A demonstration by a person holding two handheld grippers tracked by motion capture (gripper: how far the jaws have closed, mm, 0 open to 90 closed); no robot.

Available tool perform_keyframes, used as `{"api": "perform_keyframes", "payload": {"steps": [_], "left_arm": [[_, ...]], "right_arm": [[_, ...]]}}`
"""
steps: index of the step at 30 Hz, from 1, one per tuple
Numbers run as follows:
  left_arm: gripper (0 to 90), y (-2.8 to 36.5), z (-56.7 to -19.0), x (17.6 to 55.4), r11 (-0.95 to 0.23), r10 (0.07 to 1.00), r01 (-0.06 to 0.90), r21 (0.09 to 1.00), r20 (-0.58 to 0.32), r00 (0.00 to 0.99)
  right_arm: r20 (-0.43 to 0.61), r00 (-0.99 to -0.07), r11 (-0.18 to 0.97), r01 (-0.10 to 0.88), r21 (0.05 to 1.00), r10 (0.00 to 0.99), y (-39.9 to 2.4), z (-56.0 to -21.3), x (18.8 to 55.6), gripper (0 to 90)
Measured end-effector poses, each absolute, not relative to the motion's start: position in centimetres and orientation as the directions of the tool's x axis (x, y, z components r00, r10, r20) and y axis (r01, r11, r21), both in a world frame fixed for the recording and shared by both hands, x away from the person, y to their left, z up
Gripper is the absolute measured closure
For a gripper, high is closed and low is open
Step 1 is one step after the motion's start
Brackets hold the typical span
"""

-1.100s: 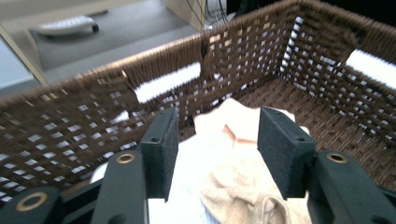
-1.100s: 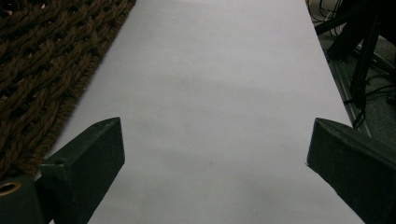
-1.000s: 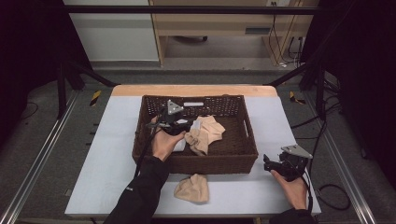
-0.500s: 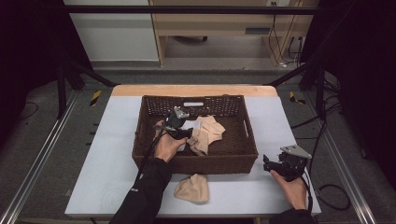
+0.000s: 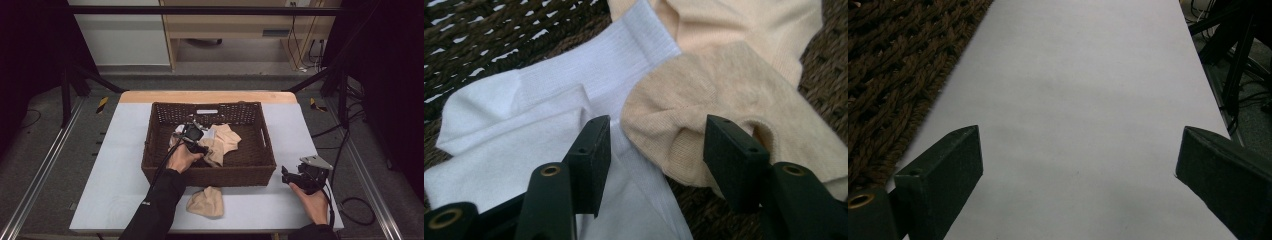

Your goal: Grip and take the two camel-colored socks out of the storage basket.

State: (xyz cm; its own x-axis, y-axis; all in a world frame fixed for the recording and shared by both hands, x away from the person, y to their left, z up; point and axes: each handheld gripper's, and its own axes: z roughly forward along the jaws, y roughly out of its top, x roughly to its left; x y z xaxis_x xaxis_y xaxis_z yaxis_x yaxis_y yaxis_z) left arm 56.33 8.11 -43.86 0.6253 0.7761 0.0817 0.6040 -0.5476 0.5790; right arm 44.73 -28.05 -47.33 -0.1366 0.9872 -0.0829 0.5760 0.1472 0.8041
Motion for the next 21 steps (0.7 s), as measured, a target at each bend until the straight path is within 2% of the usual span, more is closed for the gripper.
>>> {"api": "perform_keyframes", "payload": {"steps": [3,6,14,17,21], "left_arm": [[46.2,8.02,-44.08,56.41,-0.557,0.769,0.619,0.553,0.063,0.636],[53.7,7.91,-44.23,56.45,-0.571,0.76,0.636,0.52,0.041,0.648],[82.1,8.13,-44.13,56.53,-0.574,0.755,0.669,0.472,-0.012,0.656],[89.7,8.34,-43.84,56.49,-0.561,0.761,0.676,0.479,-0.024,0.648],[89.8,8.65,-43.4,56.39,-0.527,0.775,0.673,0.519,-0.031,0.631]], "right_arm": [[-0.084,-0.136,0.147,0.576,0.804,0.987,-28.05,-47.33,44.72,5.2],[-0.081,-0.135,0.145,0.576,0.804,0.988,-28.0,-47.31,44.7,5.3],[-0.082,-0.134,0.145,0.575,0.805,0.988,-27.99,-47.3,44.68,5.6],[-0.087,-0.133,0.148,0.574,0.806,0.987,-28.02,-47.29,44.68,5.6],[-0.089,-0.133,0.15,0.572,0.806,0.987,-28.04,-47.3,44.68,5.6]]}}
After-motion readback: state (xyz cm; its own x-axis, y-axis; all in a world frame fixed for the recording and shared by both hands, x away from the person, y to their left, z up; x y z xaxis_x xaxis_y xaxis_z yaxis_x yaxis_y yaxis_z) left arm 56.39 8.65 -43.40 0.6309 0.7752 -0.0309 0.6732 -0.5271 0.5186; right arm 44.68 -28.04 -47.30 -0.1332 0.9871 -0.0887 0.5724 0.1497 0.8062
